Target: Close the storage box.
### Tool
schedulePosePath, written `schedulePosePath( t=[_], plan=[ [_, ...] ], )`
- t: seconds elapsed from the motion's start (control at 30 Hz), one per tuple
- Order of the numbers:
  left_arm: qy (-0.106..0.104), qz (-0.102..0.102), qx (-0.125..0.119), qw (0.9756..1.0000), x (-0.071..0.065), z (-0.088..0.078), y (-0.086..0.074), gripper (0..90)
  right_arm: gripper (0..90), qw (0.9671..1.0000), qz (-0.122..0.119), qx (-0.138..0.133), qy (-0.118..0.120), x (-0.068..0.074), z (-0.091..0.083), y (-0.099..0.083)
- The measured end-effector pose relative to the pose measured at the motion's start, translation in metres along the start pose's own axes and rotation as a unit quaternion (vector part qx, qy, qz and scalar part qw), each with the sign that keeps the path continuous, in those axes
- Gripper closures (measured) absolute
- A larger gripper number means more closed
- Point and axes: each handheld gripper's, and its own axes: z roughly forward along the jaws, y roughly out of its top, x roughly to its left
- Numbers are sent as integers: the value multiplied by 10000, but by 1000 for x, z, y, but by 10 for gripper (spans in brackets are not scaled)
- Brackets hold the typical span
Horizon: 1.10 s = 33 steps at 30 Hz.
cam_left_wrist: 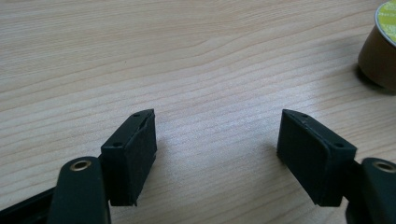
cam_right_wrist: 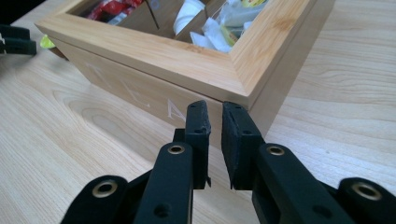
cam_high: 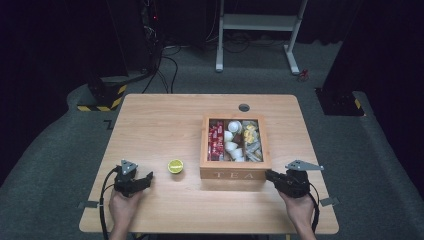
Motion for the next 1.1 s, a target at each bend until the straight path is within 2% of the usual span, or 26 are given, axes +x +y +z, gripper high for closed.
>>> schedulePosePath(
  t=[0.3,0.53,0.67,0.7,0.77,0.93,1.1],
  plan=[
    [1,-4,5,10000,0,0,0,283,784,9996,7,-126,-244,-6,-9,-5],
    [1,-7,4,10000,0,0,0,282,755,9984,96,-271,-482,-23,-12,-8],
    [3,-9,3,10000,0,0,0,282,736,9975,245,-223,-627,-33,-8,-12],
    [-2,-10,8,10000,0,0,0,281,729,9972,221,-218,-677,-36,-6,-13],
    [-1,-5,9,10000,0,0,0,281,710,9963,301,-174,-784,-39,-2,-16],
    [-1,-8,8,10000,0,0,0,280,674,9933,308,-26,-1113,-46,10,-19],
    [-1,-8,9,10000,0,0,0,280,645,9889,92,128,-1475,-47,20,-19]
  ],
)
